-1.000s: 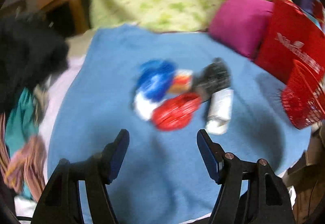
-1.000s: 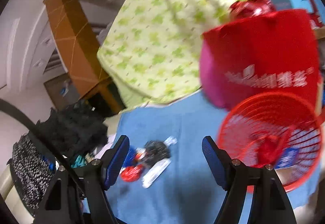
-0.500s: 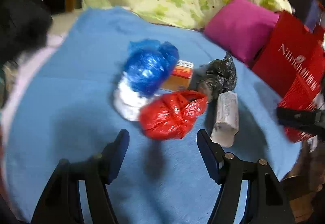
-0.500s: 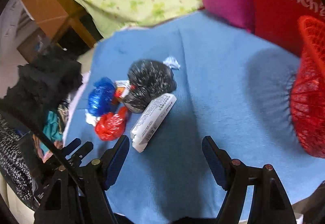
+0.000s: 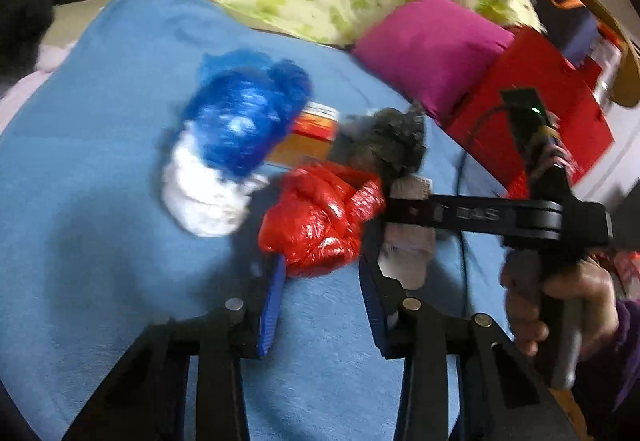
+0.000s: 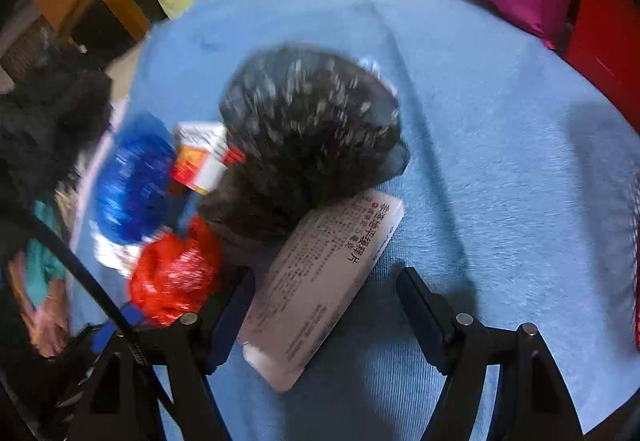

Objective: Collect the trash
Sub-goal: 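Grasp the white tube box with the right gripper while the left gripper grasps the red bag, then drop the white box and red bag into the red mesh wastebasket, then move both tools back over the remaining items on the blanket, then grasp the black plastic bag with the right gripper while the left gripper grasps the blue bag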

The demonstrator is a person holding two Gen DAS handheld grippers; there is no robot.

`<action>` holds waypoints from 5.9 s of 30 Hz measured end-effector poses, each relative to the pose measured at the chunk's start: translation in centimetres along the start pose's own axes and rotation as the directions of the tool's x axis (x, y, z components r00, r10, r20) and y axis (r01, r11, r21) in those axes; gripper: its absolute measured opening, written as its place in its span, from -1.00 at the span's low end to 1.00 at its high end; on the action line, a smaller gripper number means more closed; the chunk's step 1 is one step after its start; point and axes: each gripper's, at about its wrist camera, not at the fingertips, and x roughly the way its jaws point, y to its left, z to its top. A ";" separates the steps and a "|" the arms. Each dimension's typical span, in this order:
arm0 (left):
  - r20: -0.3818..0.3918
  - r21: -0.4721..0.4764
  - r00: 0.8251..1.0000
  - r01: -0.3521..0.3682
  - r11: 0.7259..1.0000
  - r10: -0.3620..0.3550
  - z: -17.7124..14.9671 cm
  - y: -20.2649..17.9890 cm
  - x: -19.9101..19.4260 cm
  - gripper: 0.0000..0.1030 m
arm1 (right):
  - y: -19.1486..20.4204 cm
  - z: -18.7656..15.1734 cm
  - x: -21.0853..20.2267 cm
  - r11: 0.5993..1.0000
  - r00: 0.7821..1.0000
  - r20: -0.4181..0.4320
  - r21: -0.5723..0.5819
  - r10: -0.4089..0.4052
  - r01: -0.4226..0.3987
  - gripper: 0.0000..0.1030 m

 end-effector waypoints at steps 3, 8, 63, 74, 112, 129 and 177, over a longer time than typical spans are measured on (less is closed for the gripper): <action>0.008 -0.002 0.999 0.042 0.999 -0.042 0.1 -0.1 -0.4 -0.21 | -0.7 -0.4 -0.7 0.999 1.000 0.016 -0.032 -0.019 0.020 0.08; 0.041 -0.009 0.999 -0.011 1.000 0.011 0.6 -0.1 -0.8 0.28 | -4.6 -1.2 -2.5 0.998 0.998 0.000 -0.016 -0.060 0.060 -0.08; 0.123 0.537 0.984 0.044 0.842 -0.130 8.1 -36.8 1.5 -0.23 | -28.6 -10.2 -31.3 0.966 0.861 0.497 0.257 -0.109 -0.026 -0.30; 0.158 0.486 0.987 -0.112 0.867 0.039 5.2 -30.5 0.0 0.02 | -29.5 -11.8 -30.7 0.964 0.814 0.580 0.232 -0.028 -0.132 0.17; 0.290 0.041 0.698 -0.693 0.720 0.655 -3.6 -10.3 -20.4 0.37 | 5.1 -14.4 -26.4 0.944 0.894 0.437 -0.324 0.094 0.059 0.24; 0.251 0.195 0.764 -0.641 0.742 0.594 -3.6 -15.1 -15.4 0.38 | -1.4 -13.9 -26.2 0.982 0.884 0.467 -0.156 -0.023 0.108 0.24; 0.054 -0.109 0.906 -0.413 0.904 0.420 2.2 1.3 -5.7 0.38 | -4.2 -1.3 -7.7 0.917 0.930 0.177 0.185 0.322 -0.352 0.24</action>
